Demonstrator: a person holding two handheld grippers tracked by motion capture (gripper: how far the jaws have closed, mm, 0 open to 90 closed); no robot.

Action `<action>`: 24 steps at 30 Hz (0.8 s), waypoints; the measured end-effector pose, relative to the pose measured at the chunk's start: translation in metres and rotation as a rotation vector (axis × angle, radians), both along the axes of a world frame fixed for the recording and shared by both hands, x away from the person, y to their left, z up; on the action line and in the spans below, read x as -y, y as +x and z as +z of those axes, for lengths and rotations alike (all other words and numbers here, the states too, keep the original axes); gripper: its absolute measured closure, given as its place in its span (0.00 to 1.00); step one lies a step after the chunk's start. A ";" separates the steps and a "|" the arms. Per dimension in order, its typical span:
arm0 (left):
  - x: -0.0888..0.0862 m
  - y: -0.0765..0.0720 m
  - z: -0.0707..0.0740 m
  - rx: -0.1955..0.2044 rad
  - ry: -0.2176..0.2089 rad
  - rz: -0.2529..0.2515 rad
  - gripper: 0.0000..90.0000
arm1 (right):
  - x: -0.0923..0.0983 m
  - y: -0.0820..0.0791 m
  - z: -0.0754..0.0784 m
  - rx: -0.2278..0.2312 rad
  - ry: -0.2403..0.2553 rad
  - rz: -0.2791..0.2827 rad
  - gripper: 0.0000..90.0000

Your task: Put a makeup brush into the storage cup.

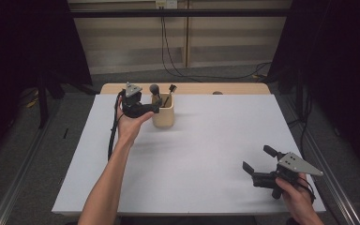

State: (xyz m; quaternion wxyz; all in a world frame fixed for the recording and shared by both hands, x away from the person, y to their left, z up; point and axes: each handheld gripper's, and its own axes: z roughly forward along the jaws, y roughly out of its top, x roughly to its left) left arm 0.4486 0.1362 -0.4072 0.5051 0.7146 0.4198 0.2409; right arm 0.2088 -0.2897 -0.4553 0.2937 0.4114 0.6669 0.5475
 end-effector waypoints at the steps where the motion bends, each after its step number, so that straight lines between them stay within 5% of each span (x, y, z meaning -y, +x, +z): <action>1: 0.000 0.000 0.000 -0.001 -0.006 -0.001 0.04 | 0.000 0.000 0.000 0.002 -0.002 0.001 0.00; 8: -0.008 -0.008 -0.009 -0.001 -0.028 -0.031 0.02 | 0.001 0.000 0.000 0.002 -0.003 0.001 0.00; 16: -0.022 -0.021 -0.001 0.004 -0.027 0.013 0.02 | 0.001 0.000 0.000 0.004 -0.005 0.001 0.00; 24: -0.039 -0.039 0.002 0.069 -0.050 0.018 0.04 | 0.001 0.000 -0.001 0.004 -0.012 -0.002 0.00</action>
